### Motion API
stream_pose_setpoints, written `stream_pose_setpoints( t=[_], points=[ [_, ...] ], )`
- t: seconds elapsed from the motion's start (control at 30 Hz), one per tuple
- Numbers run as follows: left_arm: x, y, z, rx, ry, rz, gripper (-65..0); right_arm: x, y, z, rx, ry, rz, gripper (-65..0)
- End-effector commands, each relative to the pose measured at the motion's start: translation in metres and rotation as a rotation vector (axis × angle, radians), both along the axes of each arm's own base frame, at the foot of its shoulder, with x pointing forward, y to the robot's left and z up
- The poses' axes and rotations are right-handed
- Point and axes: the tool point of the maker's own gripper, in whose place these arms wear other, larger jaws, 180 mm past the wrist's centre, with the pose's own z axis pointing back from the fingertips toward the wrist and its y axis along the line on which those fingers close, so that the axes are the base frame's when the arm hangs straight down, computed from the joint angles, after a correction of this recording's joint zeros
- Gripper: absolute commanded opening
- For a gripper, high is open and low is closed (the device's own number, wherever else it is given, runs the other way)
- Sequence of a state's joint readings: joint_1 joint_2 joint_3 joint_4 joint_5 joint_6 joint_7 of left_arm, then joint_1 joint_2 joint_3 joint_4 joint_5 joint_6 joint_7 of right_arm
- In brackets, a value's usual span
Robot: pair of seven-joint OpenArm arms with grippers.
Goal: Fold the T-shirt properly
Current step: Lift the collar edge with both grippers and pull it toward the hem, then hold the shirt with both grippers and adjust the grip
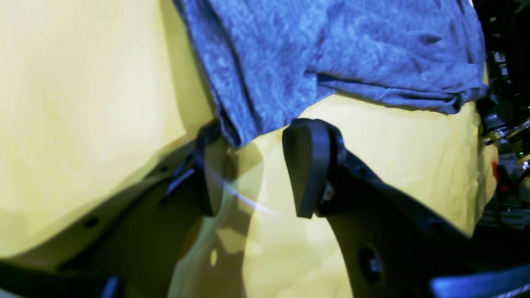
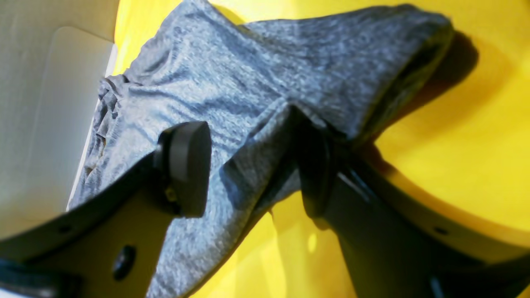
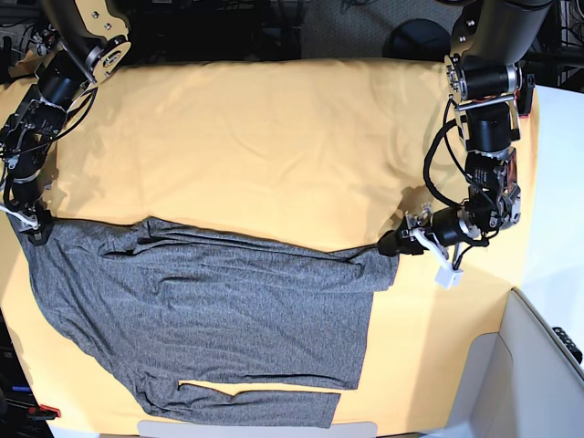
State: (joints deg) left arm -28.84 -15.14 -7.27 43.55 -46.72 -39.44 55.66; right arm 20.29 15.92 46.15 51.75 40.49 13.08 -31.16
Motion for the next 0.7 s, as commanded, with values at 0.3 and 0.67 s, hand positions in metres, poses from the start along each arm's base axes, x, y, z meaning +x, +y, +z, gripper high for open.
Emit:
stream_pose_setpoints(
  t=[0.3,0.67],
  points=[
    [0.013,0.005,0.019,-0.006,-0.057,0.008,-39.3,-0.025,-0.019,-0.008,-0.049,0.071,-0.049,-30.6],
    [0.007,0.006,0.012,-0.003,-0.042,0.007,-39.3,-0.062,-0.040,0.008,-0.132,0.060,-0.111,-30.6]
  ],
)
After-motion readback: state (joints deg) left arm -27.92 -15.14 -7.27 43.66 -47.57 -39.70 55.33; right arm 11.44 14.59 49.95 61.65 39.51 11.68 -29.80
